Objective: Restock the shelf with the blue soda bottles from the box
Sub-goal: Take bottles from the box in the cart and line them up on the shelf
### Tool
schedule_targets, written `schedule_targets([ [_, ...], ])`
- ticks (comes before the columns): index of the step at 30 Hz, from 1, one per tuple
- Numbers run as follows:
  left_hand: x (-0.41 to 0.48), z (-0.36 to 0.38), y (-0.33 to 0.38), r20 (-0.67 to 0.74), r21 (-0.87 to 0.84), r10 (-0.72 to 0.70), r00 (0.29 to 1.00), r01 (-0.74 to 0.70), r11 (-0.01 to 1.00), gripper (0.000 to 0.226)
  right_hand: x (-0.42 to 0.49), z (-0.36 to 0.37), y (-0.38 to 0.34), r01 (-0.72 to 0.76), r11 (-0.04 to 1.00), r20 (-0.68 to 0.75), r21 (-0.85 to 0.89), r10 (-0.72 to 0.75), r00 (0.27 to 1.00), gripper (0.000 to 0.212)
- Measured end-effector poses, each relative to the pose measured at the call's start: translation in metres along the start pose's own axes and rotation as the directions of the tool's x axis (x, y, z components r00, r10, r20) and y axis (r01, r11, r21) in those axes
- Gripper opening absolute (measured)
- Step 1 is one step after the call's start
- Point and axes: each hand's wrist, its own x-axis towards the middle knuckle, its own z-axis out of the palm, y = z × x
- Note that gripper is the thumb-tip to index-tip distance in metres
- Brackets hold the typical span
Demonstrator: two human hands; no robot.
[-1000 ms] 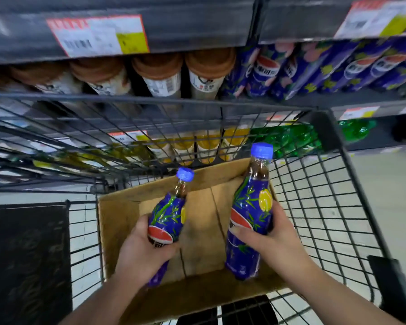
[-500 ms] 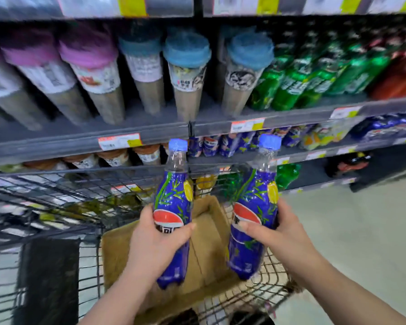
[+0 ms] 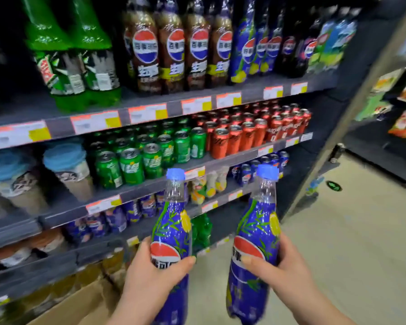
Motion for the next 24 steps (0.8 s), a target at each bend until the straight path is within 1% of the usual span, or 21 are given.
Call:
schedule_targets([
  [2,-0.004,0.055,0.015,0.039,-0.014,0.037,0.999,-0.037,0.999,0.068,0.006,-0.061,-0.006,0.015,0.999,-0.025,-0.037,-0.016,1.0,0.073],
  [4,-0.005,0.102,0.029,0.069,-0.003,0.069,0.995,-0.069,0.998,0.076,0.011,-0.114,-0.013,0.051,0.996,-0.048,-0.078,-0.055,0.997,0.088],
  [5,-0.006,0.122,0.038,0.073,-0.014,0.073,0.995,-0.072,0.997,0.076,0.013,-0.137,-0.02,0.064,0.994,-0.065,-0.083,-0.069,0.995,0.086],
  [8,-0.008,0.168,0.068,0.086,-0.032,0.114,0.99,-0.112,0.993,0.075,0.022,-0.185,-0.046,0.1,0.994,-0.114,-0.053,-0.106,0.988,0.062],
  [10,-0.004,0.185,0.086,0.08,-0.031,0.129,0.988,-0.127,0.991,0.074,0.033,-0.203,-0.06,0.128,0.991,-0.106,-0.031,-0.13,0.986,0.058],
  [13,0.011,0.2,0.112,0.08,-0.049,0.168,0.983,-0.164,0.985,0.07,0.057,-0.22,-0.071,0.139,0.99,-0.134,-0.026,-0.141,0.981,0.059],
  [14,0.018,0.204,0.119,0.079,-0.055,0.183,0.98,-0.179,0.982,0.07,0.068,-0.224,-0.073,0.147,0.989,-0.133,-0.027,-0.149,0.98,0.062],
  [17,0.043,0.217,0.139,0.034,-0.071,0.213,0.977,-0.21,0.975,0.07,0.102,-0.232,-0.083,0.166,0.985,-0.109,-0.051,-0.171,0.979,0.083],
  [18,0.053,0.223,0.145,0.02,-0.07,0.221,0.975,-0.219,0.973,0.07,0.115,-0.235,-0.087,0.17,0.984,-0.11,-0.044,-0.174,0.978,0.082],
  [21,0.091,0.245,0.16,-0.003,-0.102,0.236,0.972,-0.235,0.967,0.074,0.158,-0.242,-0.104,0.195,0.98,-0.123,-0.032,-0.198,0.972,0.069],
  [24,0.132,0.268,0.174,-0.002,-0.126,0.263,0.965,-0.261,0.957,0.069,0.207,-0.246,-0.126,0.244,0.969,-0.119,-0.03,-0.246,0.962,0.058],
])
